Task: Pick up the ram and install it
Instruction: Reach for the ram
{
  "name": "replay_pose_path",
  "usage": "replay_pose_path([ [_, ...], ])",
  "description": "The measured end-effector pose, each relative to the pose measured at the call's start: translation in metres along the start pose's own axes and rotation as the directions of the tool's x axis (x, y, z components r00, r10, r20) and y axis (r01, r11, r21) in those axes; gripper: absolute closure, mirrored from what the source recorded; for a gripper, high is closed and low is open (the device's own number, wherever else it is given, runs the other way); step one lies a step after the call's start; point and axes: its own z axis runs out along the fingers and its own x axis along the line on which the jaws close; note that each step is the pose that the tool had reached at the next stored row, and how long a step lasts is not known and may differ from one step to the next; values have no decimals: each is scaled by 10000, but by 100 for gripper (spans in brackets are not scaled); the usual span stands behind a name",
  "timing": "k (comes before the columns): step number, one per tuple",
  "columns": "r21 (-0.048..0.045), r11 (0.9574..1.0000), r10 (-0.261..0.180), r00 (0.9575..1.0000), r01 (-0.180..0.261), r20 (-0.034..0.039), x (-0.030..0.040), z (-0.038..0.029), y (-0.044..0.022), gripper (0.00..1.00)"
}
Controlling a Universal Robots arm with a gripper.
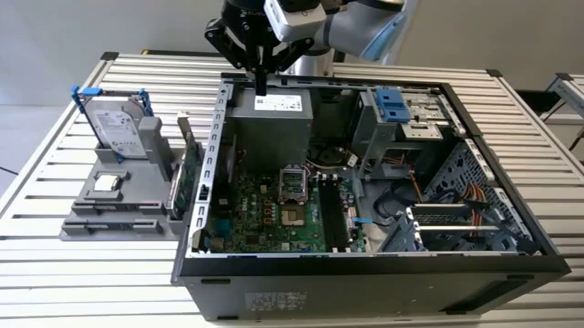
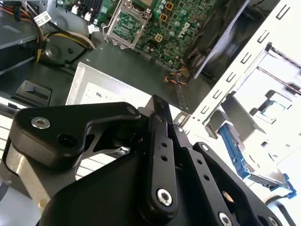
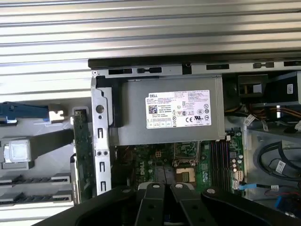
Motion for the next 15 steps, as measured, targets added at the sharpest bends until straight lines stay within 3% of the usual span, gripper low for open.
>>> replay_pose_path([
  [15,-2,10000,2,10000,-2,0,52,2,-4,100],
])
